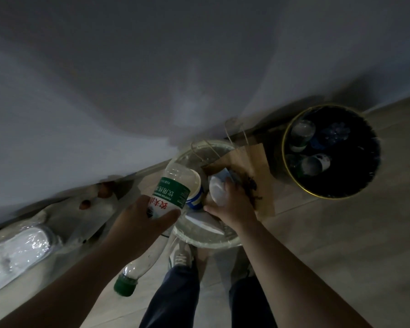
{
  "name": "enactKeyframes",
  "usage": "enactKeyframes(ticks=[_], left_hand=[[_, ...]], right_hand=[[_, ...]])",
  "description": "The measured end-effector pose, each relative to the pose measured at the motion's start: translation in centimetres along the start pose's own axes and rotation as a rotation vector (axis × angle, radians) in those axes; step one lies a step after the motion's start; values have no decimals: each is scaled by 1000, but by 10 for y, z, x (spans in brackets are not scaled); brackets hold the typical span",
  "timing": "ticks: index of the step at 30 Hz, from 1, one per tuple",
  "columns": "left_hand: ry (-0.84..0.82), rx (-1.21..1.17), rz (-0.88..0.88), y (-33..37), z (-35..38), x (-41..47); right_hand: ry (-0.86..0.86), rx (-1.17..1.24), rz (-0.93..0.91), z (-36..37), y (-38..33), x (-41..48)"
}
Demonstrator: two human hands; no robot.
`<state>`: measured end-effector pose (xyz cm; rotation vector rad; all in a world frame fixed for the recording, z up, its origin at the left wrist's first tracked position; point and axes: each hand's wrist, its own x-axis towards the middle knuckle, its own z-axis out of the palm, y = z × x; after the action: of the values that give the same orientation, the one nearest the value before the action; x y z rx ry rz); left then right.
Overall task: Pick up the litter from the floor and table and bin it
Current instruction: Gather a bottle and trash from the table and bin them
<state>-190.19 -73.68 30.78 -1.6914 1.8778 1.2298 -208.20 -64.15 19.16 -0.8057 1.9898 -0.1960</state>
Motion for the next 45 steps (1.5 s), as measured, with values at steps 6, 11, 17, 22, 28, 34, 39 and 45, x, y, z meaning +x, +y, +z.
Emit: enactKeyframes(ticks=[6, 11, 17, 22, 28, 34, 39, 45], left_hand=[[6, -16, 29, 36, -9, -15], [6, 17, 49, 65, -14, -25], [-40, 34, 26, 113, 2, -28], [-158, -18, 27, 168, 41, -19], [-229, 44, 83, 236, 105, 4], [-210, 272, 337, 298, 153, 25], [-178, 487, 522, 325, 169, 22], [-196, 758, 649, 323, 150, 7]], right_hand=[[39, 66, -123, -43, -2, -55], [161, 19, -78, -82, 8, -97], [178, 17, 14, -134, 44, -136], [202, 68, 118, -173, 86, -157], [283, 173, 200, -199, 137, -174], [320, 278, 262, -207, 184, -183], [341, 338, 290, -211, 203, -190], [338, 310, 284, -219, 195, -196]])
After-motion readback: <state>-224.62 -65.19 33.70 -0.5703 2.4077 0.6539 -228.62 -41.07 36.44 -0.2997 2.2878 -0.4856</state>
